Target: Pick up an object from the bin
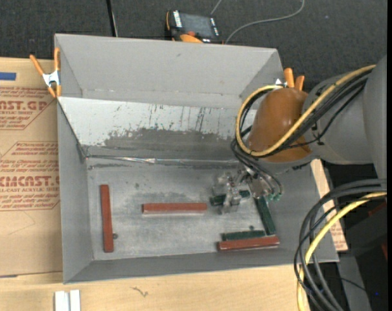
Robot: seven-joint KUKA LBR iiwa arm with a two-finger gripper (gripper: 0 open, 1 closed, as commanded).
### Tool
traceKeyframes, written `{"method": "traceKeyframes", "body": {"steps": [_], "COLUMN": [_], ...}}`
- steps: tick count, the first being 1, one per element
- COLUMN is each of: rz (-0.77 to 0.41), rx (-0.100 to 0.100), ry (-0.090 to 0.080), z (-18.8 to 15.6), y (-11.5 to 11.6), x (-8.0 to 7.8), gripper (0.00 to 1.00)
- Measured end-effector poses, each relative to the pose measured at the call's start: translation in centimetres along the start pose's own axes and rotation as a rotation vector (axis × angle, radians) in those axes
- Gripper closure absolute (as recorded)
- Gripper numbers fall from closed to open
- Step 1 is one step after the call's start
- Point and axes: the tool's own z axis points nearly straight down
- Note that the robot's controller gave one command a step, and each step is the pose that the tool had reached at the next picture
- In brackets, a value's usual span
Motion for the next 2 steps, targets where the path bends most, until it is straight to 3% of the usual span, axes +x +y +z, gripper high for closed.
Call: {"method": "traceKeyframes", "body": {"steps": [1,2], "rz": [0.0,0.0], "rx": [0.0,0.0], "ry": [0.0,0.0], "z": [0.02,0.0], "y": [0.01,0.01], "x": [0.0,0.0], "gripper": [0.0,1.0]}}
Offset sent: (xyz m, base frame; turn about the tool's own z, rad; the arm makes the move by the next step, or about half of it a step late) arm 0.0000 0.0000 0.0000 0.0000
